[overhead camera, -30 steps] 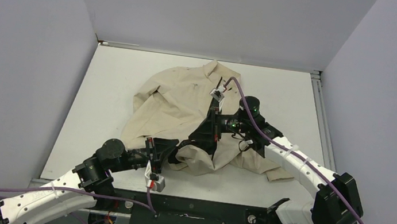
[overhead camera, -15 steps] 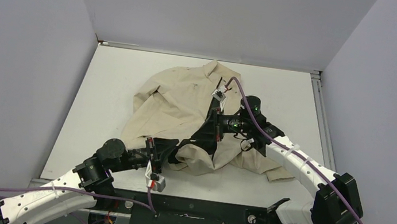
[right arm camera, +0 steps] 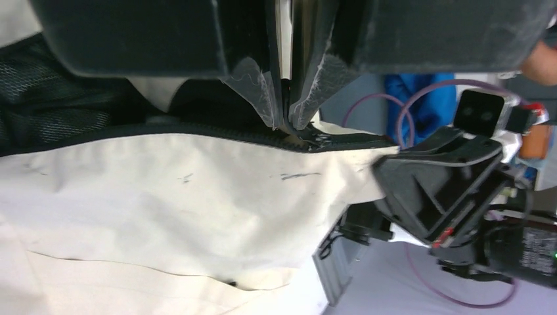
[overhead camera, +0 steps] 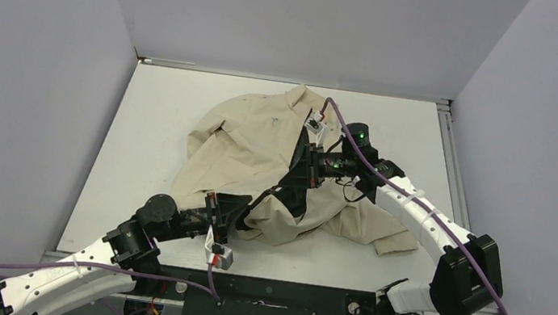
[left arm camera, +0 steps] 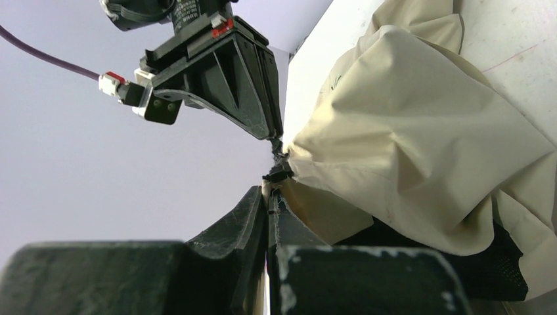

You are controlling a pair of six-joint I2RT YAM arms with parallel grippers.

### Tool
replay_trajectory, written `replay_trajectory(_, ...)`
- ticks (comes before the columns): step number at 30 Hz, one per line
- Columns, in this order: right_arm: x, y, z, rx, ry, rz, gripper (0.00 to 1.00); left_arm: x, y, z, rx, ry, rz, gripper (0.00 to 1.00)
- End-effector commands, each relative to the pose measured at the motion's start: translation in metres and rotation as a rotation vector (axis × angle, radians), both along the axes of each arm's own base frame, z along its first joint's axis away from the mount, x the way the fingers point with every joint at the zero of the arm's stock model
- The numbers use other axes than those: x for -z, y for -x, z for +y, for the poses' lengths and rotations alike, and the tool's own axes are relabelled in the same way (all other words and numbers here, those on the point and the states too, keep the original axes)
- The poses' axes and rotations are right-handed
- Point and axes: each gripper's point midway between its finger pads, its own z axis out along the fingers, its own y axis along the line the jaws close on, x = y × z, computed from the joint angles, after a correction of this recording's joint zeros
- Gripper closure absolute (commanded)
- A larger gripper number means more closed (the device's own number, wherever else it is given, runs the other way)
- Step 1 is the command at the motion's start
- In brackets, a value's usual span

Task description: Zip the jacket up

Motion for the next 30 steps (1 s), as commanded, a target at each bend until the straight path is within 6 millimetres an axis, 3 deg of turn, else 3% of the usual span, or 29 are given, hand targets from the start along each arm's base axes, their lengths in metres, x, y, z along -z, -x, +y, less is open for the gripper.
replay_trajectory(1,0.015,-0.053,-0.023,0.167,0.148,-0.132,0.95,-0.054,0.009,0.001,0.034,0.101,-0.082,1.00)
replay_trajectory(5,0.026,-0.102,-0.034,0.286,0.233,-0.183,0.95,-0.077,0.010,0.001,0.041,0.125,-0.108,1.00)
replay_trajectory(12,0.023,-0.228,-0.048,0.514,0.297,-0.248,0.95,-0.156,0.017,0.006,0.053,0.163,-0.210,1.00)
replay_trajectory(16,-0.006,-0.300,-0.065,0.683,0.275,-0.298,0.95,-0.178,0.025,0.014,0.062,0.140,-0.206,1.00)
replay_trajectory(20,-0.036,-0.357,-0.095,0.850,0.234,-0.330,0.95,-0.179,0.032,0.024,0.062,0.097,-0.204,1.00)
replay_trajectory(25,-0.076,-0.407,-0.143,1.050,0.219,-0.393,0.95,-0.170,0.042,0.037,0.062,0.035,-0.179,1.00)
replay_trajectory(27,-0.078,-0.422,-0.164,1.125,0.253,-0.417,0.95,-0.170,0.049,0.042,0.077,0.019,-0.158,1.00)
replay_trajectory(30,-0.065,-0.439,-0.190,1.217,0.306,-0.425,0.95,-0.170,0.056,0.049,0.087,-0.017,-0.135,1.00)
